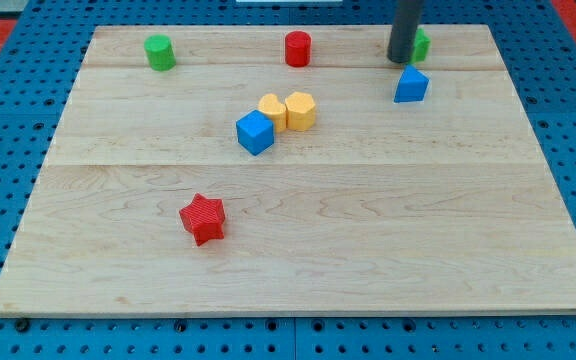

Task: Place the green star and the blue triangle in a diagonal line

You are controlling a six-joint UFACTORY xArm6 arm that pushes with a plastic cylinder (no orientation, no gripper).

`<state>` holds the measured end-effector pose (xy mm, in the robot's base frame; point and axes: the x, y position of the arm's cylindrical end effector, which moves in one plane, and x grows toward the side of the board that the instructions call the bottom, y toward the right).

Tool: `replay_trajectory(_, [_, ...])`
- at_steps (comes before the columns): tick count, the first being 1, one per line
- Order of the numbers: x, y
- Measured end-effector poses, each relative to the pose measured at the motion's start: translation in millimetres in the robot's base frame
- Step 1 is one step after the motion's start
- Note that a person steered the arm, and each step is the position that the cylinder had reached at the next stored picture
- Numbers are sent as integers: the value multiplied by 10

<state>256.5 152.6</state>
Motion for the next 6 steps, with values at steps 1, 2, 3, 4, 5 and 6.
replay_trajectory(1, [123, -70])
replay_trajectory(2, [374, 168])
replay_trajectory(3, [571, -122])
replay_trajectory(4, [618, -1052])
replay_trajectory(5, [706, -1359])
replay_trajectory(6, [703, -1340])
